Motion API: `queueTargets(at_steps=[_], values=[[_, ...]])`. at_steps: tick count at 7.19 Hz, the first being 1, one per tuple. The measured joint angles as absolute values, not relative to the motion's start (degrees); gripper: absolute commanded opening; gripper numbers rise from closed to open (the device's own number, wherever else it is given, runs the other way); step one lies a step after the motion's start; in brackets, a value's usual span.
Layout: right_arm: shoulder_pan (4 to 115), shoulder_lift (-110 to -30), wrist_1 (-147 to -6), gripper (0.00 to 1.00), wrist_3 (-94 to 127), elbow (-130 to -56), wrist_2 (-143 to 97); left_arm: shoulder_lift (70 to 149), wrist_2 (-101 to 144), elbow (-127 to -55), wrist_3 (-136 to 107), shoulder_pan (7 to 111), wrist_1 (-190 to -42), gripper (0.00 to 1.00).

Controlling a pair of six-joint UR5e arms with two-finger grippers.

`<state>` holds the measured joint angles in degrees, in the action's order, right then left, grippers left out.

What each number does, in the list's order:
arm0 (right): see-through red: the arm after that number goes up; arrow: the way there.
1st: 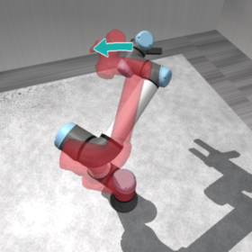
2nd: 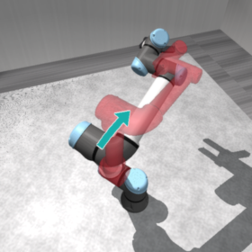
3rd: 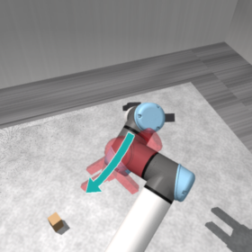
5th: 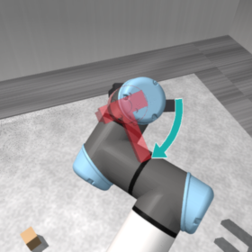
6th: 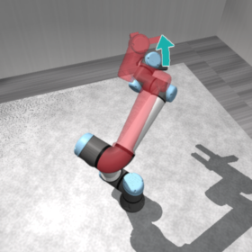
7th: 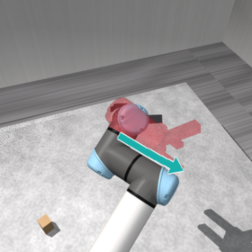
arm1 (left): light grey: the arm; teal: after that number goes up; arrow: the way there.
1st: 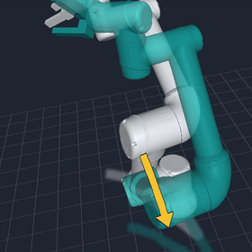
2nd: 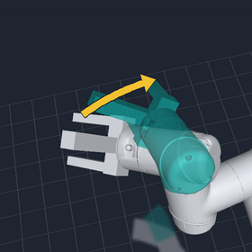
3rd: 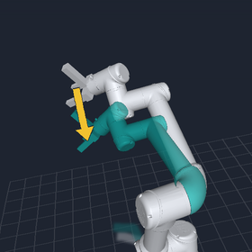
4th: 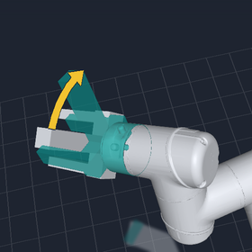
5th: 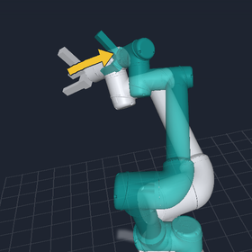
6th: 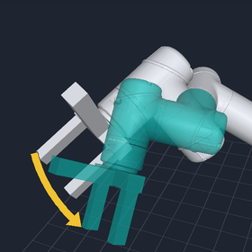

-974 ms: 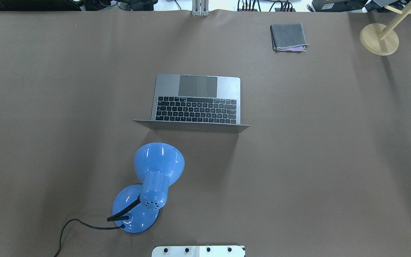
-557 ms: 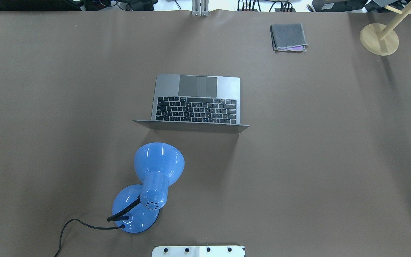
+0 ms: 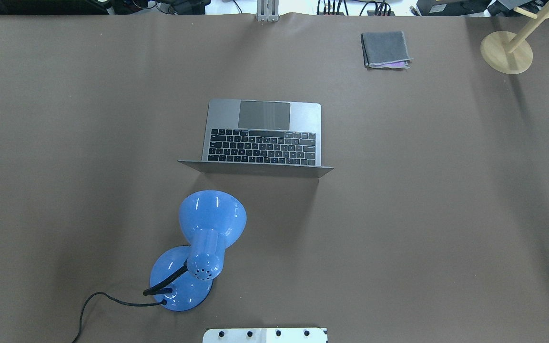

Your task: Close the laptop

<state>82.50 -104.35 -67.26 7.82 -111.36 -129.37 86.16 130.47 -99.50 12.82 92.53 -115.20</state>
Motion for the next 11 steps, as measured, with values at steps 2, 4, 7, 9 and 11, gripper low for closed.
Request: queueTargets(at_steps=[2, 4, 7, 9, 11], values=[[81.13, -104.23, -67.24, 0.54, 8.44, -111.36, -129.81, 86.03, 131.43, -98.44, 10.90, 92.11, -119.59, 0.80], [78.81, -104.06, -66.65, 0.13, 11.90, -111.39, -131.54, 86.30, 133.91, -98.23, 8.58, 89.80, -120.91, 0.00], [69.74, -103.83, -56.94, 0.00, 30.64, -111.40, -132.66, 86.34, 142.58, -98.18, -1.87, 84.84, -125.26, 0.00], [60.32, -103.57, -44.40, 0.00, 49.88, -111.59, -129.36, 86.73, 145.48, -98.28, -17.28, 77.65, -133.31, 0.00], [53.77, -102.03, -37.79, 0.00, 60.75, -111.96, -126.30, 88.69, 145.89, -98.29, -35.64, 69.22, -143.00, 0.00]])
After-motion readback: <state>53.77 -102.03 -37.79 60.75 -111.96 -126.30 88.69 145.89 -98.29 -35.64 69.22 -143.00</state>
